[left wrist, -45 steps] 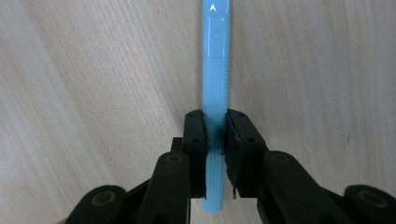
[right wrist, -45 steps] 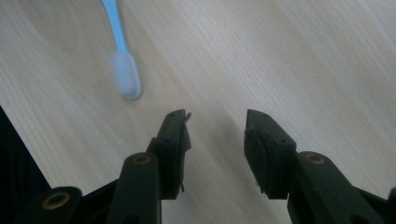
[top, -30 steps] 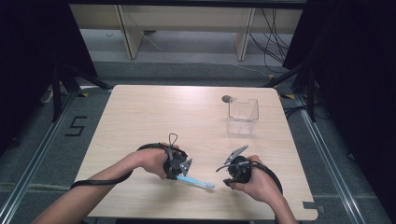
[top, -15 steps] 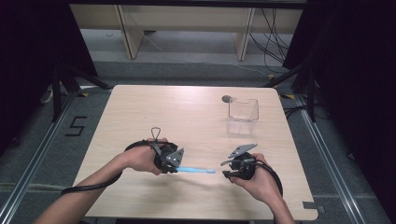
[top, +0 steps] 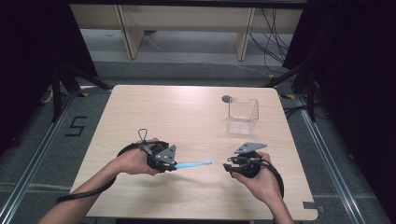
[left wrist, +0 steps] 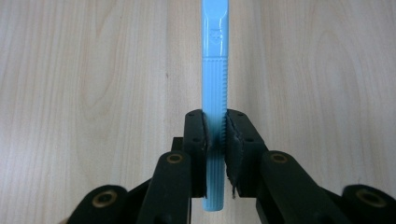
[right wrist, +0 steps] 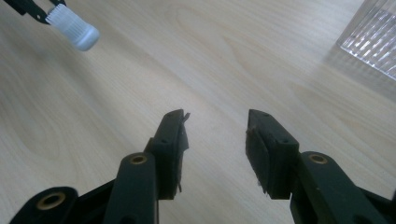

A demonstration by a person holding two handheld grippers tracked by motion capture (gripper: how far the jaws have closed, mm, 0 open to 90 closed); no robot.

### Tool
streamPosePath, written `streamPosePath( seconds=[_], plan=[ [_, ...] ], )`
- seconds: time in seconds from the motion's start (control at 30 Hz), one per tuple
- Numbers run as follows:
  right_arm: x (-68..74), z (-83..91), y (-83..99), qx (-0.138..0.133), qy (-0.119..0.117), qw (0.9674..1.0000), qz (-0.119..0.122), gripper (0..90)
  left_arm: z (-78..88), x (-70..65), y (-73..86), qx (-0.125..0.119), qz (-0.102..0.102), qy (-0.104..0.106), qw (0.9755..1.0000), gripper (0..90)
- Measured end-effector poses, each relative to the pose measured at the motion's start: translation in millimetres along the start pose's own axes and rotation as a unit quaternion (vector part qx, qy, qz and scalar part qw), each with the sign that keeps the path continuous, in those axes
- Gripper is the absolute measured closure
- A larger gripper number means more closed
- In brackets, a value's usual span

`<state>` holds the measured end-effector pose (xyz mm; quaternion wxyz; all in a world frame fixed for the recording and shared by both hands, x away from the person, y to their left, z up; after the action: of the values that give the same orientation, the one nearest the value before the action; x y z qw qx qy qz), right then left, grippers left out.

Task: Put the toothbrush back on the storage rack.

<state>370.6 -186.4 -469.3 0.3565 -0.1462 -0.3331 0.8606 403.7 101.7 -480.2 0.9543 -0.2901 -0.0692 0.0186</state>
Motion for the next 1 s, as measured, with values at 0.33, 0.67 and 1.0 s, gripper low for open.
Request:
streamPosePath(
  seconds=[0.33,0.67,1.0],
  plan=[
    [1.0,-0.3,-0.1,-0.051,0.008,0.9985,-0.019,56.6,12.9,-1.5,5.9,-0.087,0.041,-0.035,0.9947,78.6],
    [5.0,-3.0,-0.7,-0.118,0.017,0.9923,-0.033,55.7,15.3,-10.4,9.5,-0.166,0.087,-0.073,0.9796,78.6],
    [12.3,-10.5,-2.7,-0.151,0.009,0.9876,-0.039,54.7,16.6,-12.3,19.4,-0.265,0.18,-0.11,0.9407,78.7]
  ],
)
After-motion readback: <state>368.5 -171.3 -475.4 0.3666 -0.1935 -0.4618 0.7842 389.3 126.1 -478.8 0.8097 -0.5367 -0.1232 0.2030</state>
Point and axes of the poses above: each handheld gripper's, and its own axes: z roughly backward along the jaws, y roughly out of its underside, x roughly to its left, the point moved 3 cm from there along -z, roughly forward along the jaws, and after that the axes turned 5 degrees about z, right-handed, at the moved point
